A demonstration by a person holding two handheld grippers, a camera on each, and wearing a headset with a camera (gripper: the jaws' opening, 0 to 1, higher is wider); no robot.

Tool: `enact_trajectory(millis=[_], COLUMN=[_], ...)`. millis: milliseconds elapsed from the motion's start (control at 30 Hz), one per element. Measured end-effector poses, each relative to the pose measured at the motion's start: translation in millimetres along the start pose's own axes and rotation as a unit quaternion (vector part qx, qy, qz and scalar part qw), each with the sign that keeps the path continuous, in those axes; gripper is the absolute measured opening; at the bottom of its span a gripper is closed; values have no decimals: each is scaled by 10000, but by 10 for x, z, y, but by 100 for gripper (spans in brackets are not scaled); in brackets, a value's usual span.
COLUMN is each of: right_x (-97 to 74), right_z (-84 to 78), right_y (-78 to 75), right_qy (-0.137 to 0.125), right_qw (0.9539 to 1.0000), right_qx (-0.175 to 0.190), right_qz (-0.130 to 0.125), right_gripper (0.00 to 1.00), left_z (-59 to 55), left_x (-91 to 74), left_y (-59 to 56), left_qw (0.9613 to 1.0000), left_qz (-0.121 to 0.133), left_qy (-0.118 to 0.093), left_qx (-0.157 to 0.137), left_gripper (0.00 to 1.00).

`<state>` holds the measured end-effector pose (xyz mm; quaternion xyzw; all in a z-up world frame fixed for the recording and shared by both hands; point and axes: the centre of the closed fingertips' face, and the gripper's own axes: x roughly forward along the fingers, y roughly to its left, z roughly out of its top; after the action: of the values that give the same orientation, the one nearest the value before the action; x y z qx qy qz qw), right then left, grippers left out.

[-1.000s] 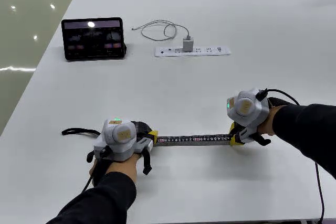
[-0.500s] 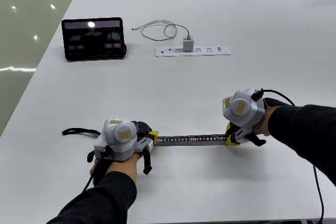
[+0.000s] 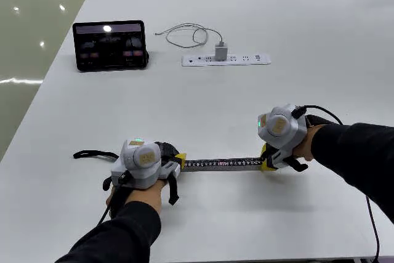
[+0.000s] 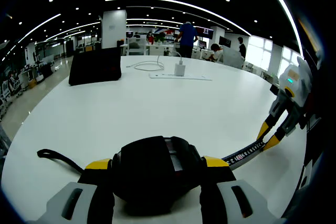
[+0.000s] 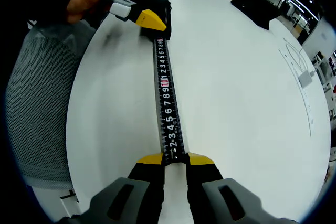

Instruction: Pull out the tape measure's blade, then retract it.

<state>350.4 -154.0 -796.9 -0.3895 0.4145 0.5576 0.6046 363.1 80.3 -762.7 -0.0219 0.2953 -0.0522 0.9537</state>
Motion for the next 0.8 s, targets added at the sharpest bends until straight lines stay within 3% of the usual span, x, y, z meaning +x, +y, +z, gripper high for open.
enact_trajectory(millis=[267,800], right_x=[85,113], right_z=[195,240], right_y=[44,42], right_qy=[-10,-32], right_qw=[9999,10000], right_qx=[-138,-28], right_qz=[12,-13], right_gripper=[11,11], left_z=[-5,-9], left_x=[-1,3], left_y=[0,2], left_qw=[10000,10000], left_qz=[0,-4], left_qy=[14,27], left_qx=[-4,-1], left_gripper=[62,62])
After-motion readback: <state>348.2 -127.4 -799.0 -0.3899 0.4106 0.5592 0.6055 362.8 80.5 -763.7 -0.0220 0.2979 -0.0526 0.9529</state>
